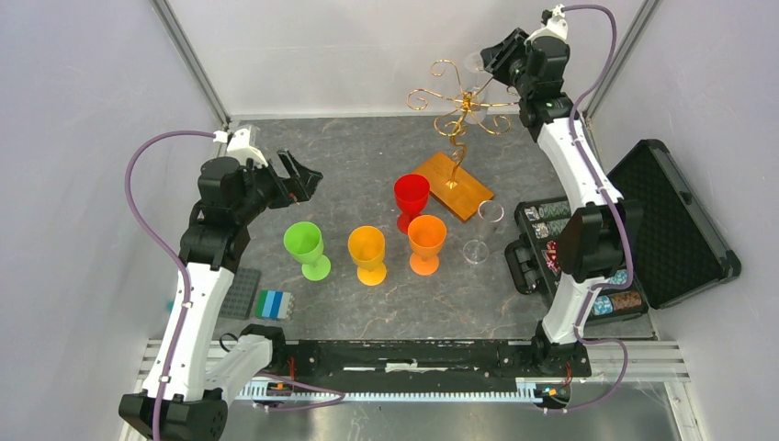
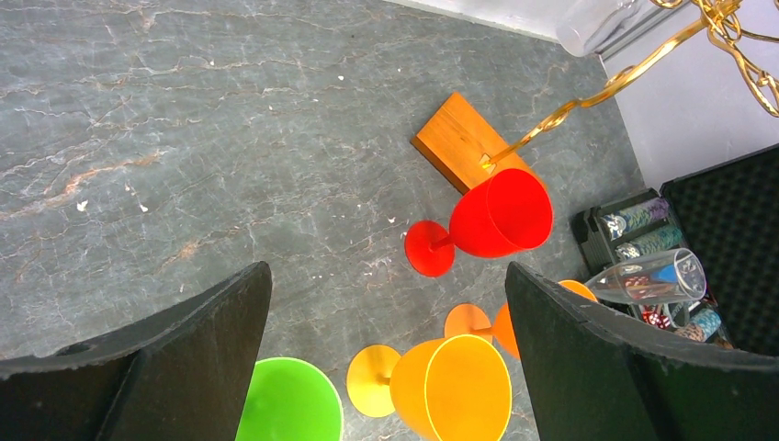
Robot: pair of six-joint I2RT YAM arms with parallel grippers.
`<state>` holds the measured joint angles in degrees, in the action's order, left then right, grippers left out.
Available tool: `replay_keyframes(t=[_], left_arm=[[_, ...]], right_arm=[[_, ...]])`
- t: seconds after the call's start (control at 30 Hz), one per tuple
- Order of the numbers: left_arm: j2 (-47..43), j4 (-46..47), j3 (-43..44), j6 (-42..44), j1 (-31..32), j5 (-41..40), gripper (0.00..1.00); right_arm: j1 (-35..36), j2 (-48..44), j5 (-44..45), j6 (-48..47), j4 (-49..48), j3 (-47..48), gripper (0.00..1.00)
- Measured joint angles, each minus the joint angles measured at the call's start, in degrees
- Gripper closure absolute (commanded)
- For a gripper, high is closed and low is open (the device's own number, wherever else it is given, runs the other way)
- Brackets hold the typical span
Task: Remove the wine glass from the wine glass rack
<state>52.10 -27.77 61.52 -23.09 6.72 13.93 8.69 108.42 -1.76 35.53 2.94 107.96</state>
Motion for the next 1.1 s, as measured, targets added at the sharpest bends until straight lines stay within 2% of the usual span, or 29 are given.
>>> replay_keyframes(t=[0.5, 0.67, 0.8, 1.1], left_arm=[[-0.04, 0.00, 0.00, 0.00, 0.00, -0.13, 0.00], [-0.26, 0.00, 0.00, 0.00, 0.00, -0.22, 0.00], [-0.44, 0.00, 0.00, 0.02, 0.00, -0.31, 0.00], [-0.57, 0.00, 0.00, 0.02, 0.00, -0.33, 0.00]], right_arm=[[-2.10, -0.92, -6.10, 10.91, -4.83, -2.97, 0.71], [-3.02, -0.85, -9.27, 15.41, -6.38, -3.50, 0.68], [-3.17, 0.17, -10.38, 16.26, -3.89, -1.14, 0.64], [-3.19, 1.03, -11.39, 15.54, 0.72, 1.55, 0.69]])
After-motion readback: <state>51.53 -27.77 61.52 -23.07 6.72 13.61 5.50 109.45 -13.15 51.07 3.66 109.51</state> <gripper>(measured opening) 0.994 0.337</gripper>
